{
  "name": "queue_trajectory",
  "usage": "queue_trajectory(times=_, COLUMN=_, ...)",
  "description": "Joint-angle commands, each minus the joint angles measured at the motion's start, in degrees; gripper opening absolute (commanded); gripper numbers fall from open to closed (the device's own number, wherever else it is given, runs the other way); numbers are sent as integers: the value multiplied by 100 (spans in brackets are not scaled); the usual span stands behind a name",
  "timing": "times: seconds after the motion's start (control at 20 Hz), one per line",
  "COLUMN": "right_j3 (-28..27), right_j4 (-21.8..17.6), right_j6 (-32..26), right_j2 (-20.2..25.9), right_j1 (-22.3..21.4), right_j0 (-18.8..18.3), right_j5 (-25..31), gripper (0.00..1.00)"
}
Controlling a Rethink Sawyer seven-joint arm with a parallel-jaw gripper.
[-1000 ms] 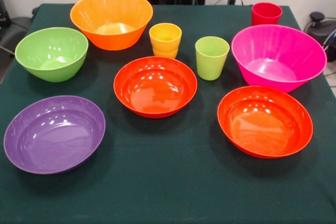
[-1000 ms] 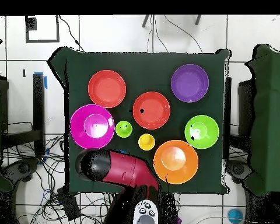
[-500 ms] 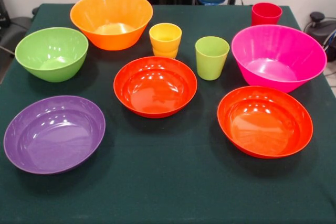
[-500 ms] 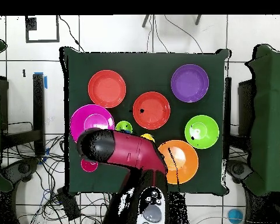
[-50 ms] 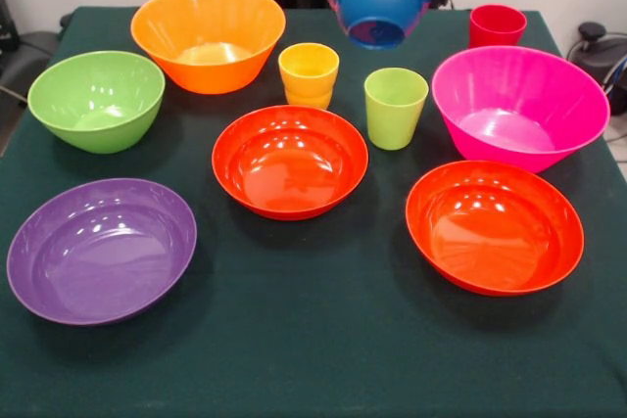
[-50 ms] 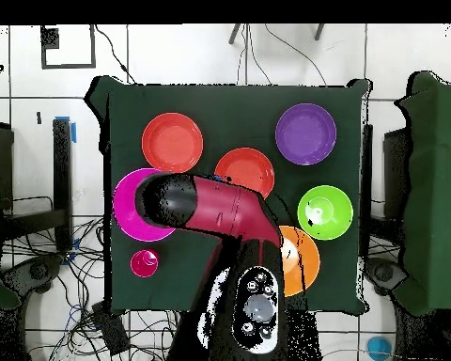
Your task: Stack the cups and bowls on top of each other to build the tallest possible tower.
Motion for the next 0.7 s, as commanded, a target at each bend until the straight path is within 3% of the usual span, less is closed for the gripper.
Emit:
queue_trajectory(times=0.05, right_j3=-731, right_j4=-462, right_j6=-19, right_j2=321, right_j1=556, right_j0=-159, right_j5=625, gripper=0)
queue_trajectory(times=0.45, right_j3=-944, right_j4=-474, right_j6=-42, right_j2=332, right_j1=660, right_j0=-150, right_j5=855, gripper=0)
queue_trajectory(times=0.7, right_j3=-1319, right_j4=-506, right_j6=-166, right_j2=388, right_j1=962, right_j0=-242, right_j5=811, gripper=0)
